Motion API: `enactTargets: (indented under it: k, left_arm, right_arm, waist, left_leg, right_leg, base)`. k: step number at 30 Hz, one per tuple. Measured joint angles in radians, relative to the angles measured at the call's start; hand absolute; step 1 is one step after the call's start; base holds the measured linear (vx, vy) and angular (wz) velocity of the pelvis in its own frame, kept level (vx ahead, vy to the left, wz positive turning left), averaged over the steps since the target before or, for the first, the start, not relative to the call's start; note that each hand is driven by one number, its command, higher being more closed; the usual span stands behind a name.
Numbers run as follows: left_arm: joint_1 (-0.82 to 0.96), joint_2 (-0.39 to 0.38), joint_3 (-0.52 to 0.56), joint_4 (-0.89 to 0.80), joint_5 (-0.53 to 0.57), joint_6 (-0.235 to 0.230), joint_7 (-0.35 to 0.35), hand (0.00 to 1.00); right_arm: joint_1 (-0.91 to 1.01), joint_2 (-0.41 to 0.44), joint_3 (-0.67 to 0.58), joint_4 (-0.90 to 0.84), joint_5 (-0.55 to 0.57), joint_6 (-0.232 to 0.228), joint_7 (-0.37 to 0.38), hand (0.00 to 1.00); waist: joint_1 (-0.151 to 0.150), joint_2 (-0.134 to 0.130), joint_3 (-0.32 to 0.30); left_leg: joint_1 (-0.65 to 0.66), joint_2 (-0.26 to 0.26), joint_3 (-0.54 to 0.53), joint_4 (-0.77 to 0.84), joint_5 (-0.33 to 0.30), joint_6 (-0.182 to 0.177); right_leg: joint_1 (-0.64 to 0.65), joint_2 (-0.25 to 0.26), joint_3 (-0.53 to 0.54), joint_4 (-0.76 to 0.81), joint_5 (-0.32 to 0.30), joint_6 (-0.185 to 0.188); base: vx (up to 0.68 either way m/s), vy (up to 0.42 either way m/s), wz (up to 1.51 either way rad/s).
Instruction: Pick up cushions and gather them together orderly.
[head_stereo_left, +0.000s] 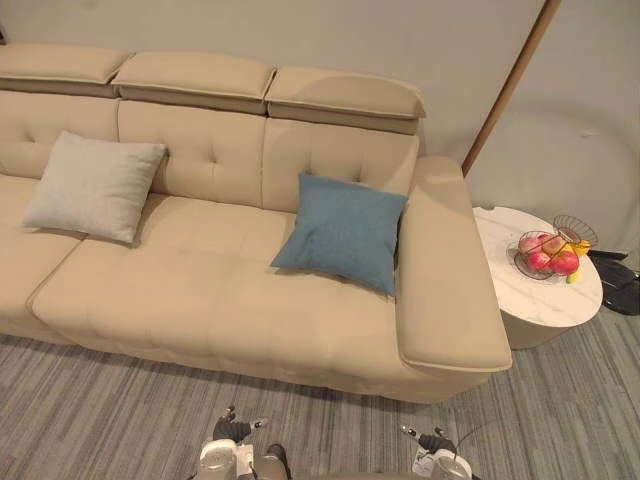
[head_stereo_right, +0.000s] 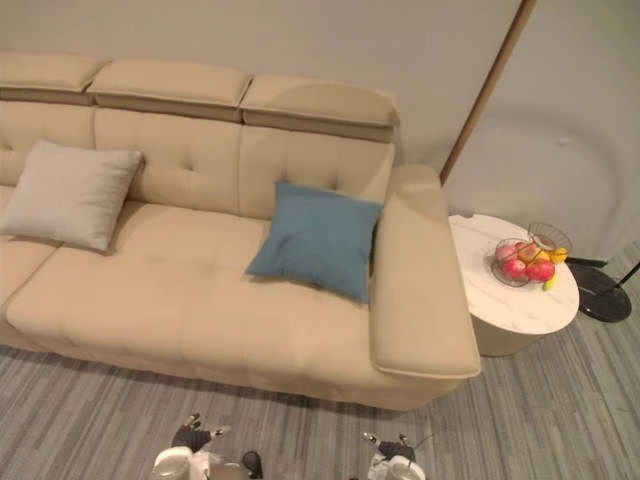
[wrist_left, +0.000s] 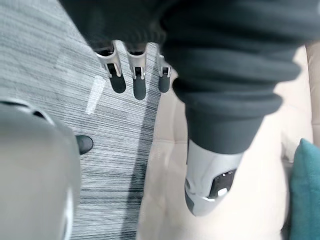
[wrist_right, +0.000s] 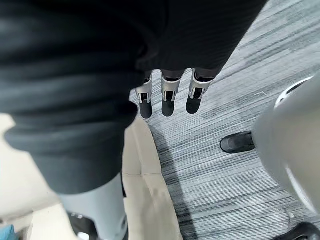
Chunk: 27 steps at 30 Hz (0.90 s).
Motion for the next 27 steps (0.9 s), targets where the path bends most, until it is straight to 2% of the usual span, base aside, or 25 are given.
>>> enactTargets:
  k: [2, 6, 7, 17, 27]
  left_arm:
    - [0.0, 0.001, 0.001, 0.005, 0.0, 0.001, 0.0, 0.0]
    - [-0.002, 0.009, 0.002, 0.019, 0.001, 0.003, -0.001, 0.0]
    - [0.005, 0.036, -0.008, 0.061, 0.02, 0.004, -0.002, 0.0]
    - [0.014, 0.036, -0.007, 0.061, 0.017, 0.004, -0.006, 0.0]
    - [0.02, 0.035, 0.011, 0.062, -0.023, 0.015, -0.042, 0.0]
  right_arm:
    - [-0.001, -0.01, -0.01, 0.004, 0.0, 0.001, 0.0, 0.0]
    - [-0.016, -0.022, -0.037, 0.005, 0.0, 0.001, 0.0, 0.0]
    - [-0.017, -0.051, -0.015, 0.035, 0.0, 0.001, 0.0, 0.0]
    - [-0.005, -0.051, -0.016, 0.035, -0.028, 0.001, 0.001, 0.0]
    - [0.062, -0.053, -0.018, 0.035, -0.041, 0.014, 0.011, 0.0]
  waist:
    - [-0.003, 0.0, 0.001]
    - [-0.005, -0.002, 0.004]
    - [-0.04, -0.002, 0.036]
    - [-0.04, 0.0, 0.037]
    - [-0.049, 0.017, 0.055]
  left_leg:
    - [0.014, -0.001, -0.007, -0.002, 0.011, 0.014]
    - [0.05, -0.001, -0.029, -0.009, 0.013, 0.017]
    - [0.258, -0.045, -0.028, -0.316, 0.122, 0.008]
    - [0.259, -0.045, -0.029, -0.316, 0.123, 0.008]
    - [0.282, -0.034, 0.021, -0.315, 0.122, 0.007]
  right_leg:
    - [0.022, 0.006, 0.002, -0.02, 0.013, 0.012]
    - [0.065, 0.015, 0.005, -0.041, 0.017, 0.01]
    - [0.131, 0.012, 0.018, -0.063, -0.003, -0.01]
    - [0.134, 0.012, 0.017, -0.063, -0.003, -0.01]
    - [0.13, 0.018, 0.057, -0.063, 0.003, -0.001]
  base:
    - [0.12, -0.03, 0.01]
    - [0.12, -0.05, -0.05]
    - [0.0, 0.0, 0.0]
    - [0.0, 0.0, 0.0]
    - [-0.01, -0.004, -0.13]
